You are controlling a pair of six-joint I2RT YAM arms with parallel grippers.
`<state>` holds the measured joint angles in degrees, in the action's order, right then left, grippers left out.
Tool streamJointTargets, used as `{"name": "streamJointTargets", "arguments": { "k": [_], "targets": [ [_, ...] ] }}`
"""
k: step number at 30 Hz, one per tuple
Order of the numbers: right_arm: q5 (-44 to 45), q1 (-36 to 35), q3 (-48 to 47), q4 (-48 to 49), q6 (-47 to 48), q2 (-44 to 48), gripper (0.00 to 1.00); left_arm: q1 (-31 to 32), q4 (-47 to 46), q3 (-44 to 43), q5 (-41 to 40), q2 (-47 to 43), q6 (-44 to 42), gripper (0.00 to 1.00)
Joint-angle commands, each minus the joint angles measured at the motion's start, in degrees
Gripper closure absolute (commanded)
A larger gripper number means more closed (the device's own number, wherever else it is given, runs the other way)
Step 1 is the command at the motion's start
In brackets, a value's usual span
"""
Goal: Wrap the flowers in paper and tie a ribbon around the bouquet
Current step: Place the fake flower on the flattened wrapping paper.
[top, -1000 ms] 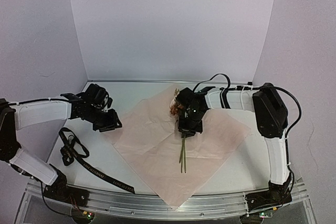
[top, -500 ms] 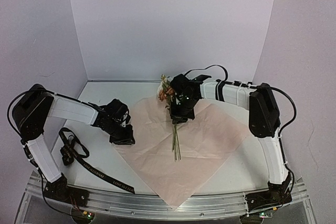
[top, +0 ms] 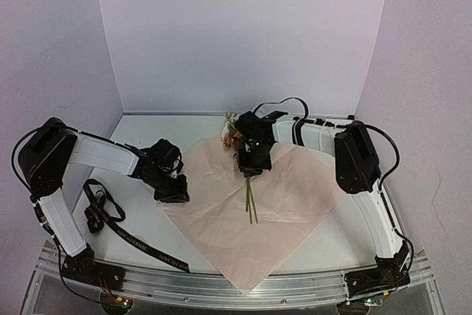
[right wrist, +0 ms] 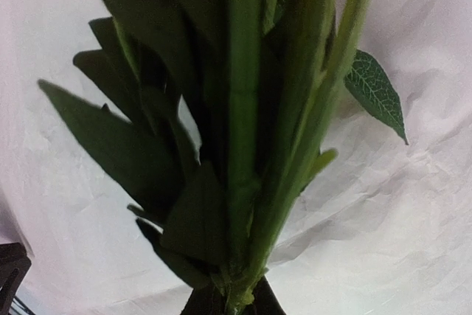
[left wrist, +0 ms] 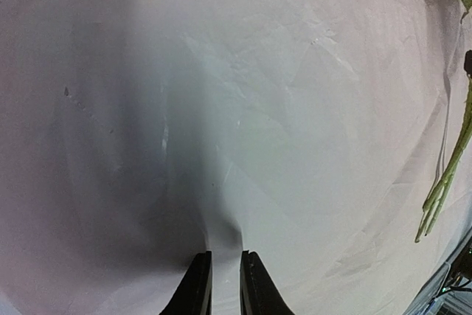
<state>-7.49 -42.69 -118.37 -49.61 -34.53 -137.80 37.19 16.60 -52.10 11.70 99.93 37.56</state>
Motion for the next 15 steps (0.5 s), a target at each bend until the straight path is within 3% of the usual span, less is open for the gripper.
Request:
{"name": "streamJointTargets", "arguments": {
  "k": [1,7,11,15],
  "targets": [
    [6.91,0.45,-3.02,-0.05,-1.5,-0.53,0.95,0.08,0.66,1.36,-0.23,1.79,0.31,0.85],
    [6.65,1.66,-5.71,-0.01,-5.78,-2.63,0.84,0.19,0.61,1.49,0.03,1.76,0.43,0.85],
    [5.74,1.73,-5.52,-0.07,-6.01,-2.27,0.65,0.13,0.69,1.48,-0.1,1.73,0.39,0.85],
    [5.97,1.88,-4.34,-0.09,-5.72,-1.09,0.62,0.13,0.54,1.52,-0.19,1.84,0.26,0.85]
  ]
}}
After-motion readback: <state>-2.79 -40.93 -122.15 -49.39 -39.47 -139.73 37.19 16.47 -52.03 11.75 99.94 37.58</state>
